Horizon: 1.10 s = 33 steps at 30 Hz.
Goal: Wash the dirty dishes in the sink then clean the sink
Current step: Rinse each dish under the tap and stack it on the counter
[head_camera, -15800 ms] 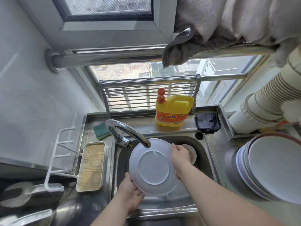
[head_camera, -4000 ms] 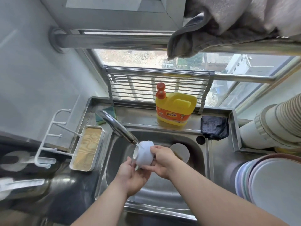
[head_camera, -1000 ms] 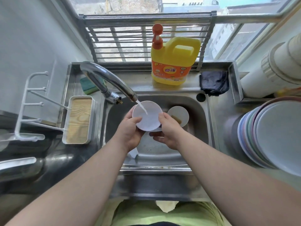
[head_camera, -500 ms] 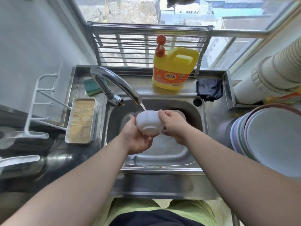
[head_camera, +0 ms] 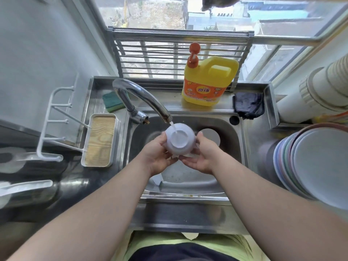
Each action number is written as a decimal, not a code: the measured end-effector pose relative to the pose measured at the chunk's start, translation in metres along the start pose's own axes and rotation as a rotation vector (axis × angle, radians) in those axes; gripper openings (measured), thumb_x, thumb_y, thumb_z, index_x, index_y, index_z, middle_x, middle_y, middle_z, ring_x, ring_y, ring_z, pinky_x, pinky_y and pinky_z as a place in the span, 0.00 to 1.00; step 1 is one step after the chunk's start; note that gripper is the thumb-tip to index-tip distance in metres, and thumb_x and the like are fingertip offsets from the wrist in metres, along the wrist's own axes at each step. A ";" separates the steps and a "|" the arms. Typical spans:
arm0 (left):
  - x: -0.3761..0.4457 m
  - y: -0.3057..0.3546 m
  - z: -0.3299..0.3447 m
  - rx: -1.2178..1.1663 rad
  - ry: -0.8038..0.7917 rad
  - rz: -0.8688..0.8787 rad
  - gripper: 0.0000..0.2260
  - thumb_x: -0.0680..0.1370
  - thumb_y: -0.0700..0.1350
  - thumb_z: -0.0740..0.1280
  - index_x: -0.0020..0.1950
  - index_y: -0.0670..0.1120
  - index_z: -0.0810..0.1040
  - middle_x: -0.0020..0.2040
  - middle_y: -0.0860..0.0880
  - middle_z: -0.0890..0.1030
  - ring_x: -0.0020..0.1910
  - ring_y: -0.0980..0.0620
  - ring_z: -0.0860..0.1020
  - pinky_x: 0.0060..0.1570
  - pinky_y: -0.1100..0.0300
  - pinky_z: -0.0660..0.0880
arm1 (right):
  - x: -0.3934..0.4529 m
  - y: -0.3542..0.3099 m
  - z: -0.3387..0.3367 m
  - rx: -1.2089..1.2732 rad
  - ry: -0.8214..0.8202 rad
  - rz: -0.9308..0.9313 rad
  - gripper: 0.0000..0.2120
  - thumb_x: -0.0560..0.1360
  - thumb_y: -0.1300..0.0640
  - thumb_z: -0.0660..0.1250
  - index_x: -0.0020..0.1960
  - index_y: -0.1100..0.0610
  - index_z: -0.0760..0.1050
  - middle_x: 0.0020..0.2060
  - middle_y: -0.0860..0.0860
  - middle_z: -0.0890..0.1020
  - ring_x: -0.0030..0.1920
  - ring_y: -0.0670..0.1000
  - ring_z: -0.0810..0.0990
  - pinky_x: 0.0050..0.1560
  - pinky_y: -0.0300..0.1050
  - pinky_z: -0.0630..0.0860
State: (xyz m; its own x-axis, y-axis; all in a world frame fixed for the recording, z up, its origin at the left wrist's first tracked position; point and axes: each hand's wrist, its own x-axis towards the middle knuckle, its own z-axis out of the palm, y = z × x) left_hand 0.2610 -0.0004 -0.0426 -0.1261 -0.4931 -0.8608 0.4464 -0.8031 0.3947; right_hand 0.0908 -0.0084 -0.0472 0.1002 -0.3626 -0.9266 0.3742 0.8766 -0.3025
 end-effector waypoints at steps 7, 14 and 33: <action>-0.003 0.002 0.010 -0.009 -0.065 -0.071 0.14 0.87 0.50 0.59 0.70 0.44 0.73 0.63 0.36 0.80 0.54 0.35 0.84 0.53 0.39 0.83 | -0.003 0.000 -0.003 0.095 -0.023 -0.125 0.12 0.84 0.56 0.66 0.65 0.59 0.78 0.62 0.62 0.80 0.56 0.64 0.84 0.43 0.58 0.85; 0.008 0.002 0.005 -0.026 0.010 0.168 0.28 0.73 0.25 0.51 0.63 0.45 0.79 0.63 0.35 0.79 0.57 0.34 0.79 0.62 0.38 0.78 | -0.012 0.011 0.013 -0.081 -0.039 -0.140 0.17 0.82 0.63 0.61 0.69 0.51 0.74 0.62 0.61 0.82 0.57 0.65 0.84 0.48 0.59 0.82; 0.014 -0.003 0.008 -0.077 -0.015 0.024 0.15 0.84 0.58 0.64 0.59 0.51 0.84 0.53 0.46 0.87 0.53 0.43 0.85 0.55 0.47 0.81 | 0.003 0.015 -0.074 0.075 -0.235 -0.117 0.16 0.85 0.61 0.63 0.68 0.47 0.81 0.68 0.59 0.79 0.65 0.64 0.81 0.52 0.58 0.84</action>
State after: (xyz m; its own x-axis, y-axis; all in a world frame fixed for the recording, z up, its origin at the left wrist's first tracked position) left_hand 0.2507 -0.0082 -0.0533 -0.1280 -0.5173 -0.8462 0.5162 -0.7633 0.3885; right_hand 0.0281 0.0275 -0.0709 0.2601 -0.5307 -0.8067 0.4625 0.8018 -0.3785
